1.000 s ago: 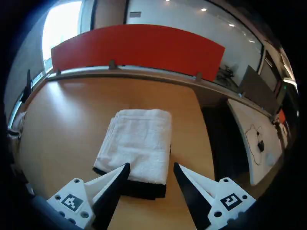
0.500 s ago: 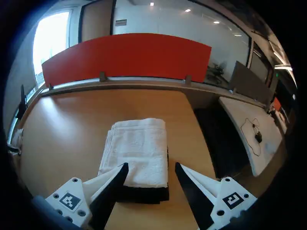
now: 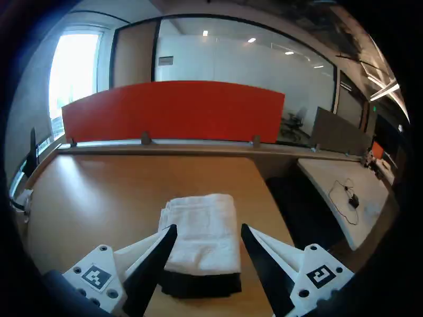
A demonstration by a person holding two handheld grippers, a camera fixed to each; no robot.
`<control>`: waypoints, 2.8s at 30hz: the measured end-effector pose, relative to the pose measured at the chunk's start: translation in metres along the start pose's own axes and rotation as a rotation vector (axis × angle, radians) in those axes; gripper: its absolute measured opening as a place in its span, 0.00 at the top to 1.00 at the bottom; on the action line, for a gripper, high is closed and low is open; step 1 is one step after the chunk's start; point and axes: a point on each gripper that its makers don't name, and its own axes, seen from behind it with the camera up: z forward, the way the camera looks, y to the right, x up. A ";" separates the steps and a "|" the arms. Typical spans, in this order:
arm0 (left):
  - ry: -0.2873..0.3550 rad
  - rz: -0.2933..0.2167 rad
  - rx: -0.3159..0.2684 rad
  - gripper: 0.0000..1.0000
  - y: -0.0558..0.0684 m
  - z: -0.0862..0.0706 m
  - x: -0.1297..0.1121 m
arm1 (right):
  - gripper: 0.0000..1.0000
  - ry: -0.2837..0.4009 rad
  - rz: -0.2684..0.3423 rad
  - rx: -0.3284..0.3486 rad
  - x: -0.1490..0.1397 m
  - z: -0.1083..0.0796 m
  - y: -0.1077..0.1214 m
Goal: Fold towel
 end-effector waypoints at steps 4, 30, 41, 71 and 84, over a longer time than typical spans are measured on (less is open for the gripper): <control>0.024 0.000 0.001 0.21 0.000 -0.001 0.009 | 0.07 0.066 0.010 -0.006 0.012 -0.006 -0.005; 0.352 -0.019 0.044 0.21 -0.018 -0.012 0.107 | 0.07 0.268 0.008 0.006 0.062 -0.032 -0.039; 0.544 -0.026 0.070 0.21 -0.031 -0.034 0.168 | 0.07 0.311 0.025 0.016 0.077 -0.039 -0.052; 0.657 -0.021 0.076 0.21 -0.054 -0.056 0.200 | 0.07 0.408 0.042 0.100 0.115 -0.060 -0.180; 0.690 -0.010 0.085 0.21 -0.067 -0.064 0.206 | 0.07 0.418 0.038 0.110 0.119 -0.058 -0.222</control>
